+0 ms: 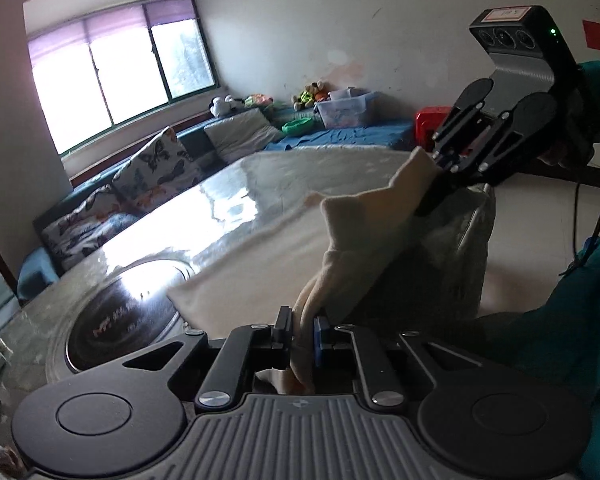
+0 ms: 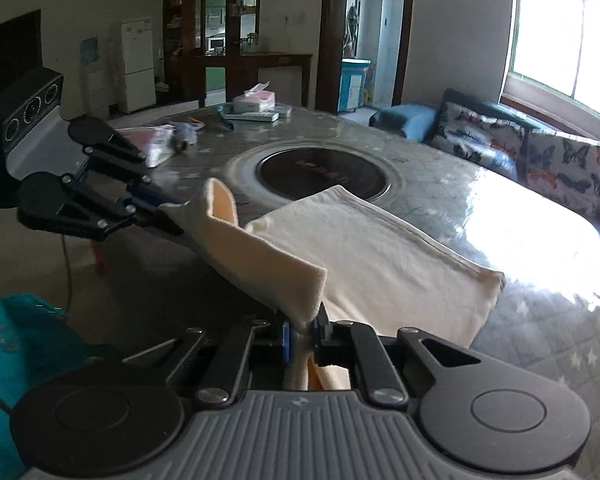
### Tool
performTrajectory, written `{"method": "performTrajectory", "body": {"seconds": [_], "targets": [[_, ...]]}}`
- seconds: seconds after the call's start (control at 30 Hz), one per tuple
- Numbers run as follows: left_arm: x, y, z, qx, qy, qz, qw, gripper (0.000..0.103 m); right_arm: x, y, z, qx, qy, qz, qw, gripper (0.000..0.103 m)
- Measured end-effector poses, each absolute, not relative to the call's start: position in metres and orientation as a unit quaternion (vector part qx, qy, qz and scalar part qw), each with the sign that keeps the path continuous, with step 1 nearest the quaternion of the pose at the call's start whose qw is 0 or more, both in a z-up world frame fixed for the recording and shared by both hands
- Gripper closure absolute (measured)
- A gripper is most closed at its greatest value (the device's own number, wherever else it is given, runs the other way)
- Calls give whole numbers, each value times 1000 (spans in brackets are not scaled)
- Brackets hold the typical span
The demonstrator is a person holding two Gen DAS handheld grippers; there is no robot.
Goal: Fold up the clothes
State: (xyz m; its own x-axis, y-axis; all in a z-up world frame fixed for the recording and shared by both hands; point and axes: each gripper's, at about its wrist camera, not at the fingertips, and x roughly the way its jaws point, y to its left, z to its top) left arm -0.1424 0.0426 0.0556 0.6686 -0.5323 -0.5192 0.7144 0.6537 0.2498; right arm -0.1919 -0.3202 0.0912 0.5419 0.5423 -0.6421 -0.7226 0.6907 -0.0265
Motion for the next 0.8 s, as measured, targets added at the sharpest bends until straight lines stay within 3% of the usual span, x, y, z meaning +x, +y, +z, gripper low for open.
{"method": "performTrajectory", "body": {"seconds": [0.4,0.63,0.8], "targets": [[-39,16,62,227,190,-326,898,92,-102,-322,115,-148,309,324,882,94],[53,-9,26,185,260,-278,906,91,-11,-309,94,-155,337,287,883,94],[79,-15,1,169,288,-246,910,78,35,-303,39,-121,373,236,889,84]]}}
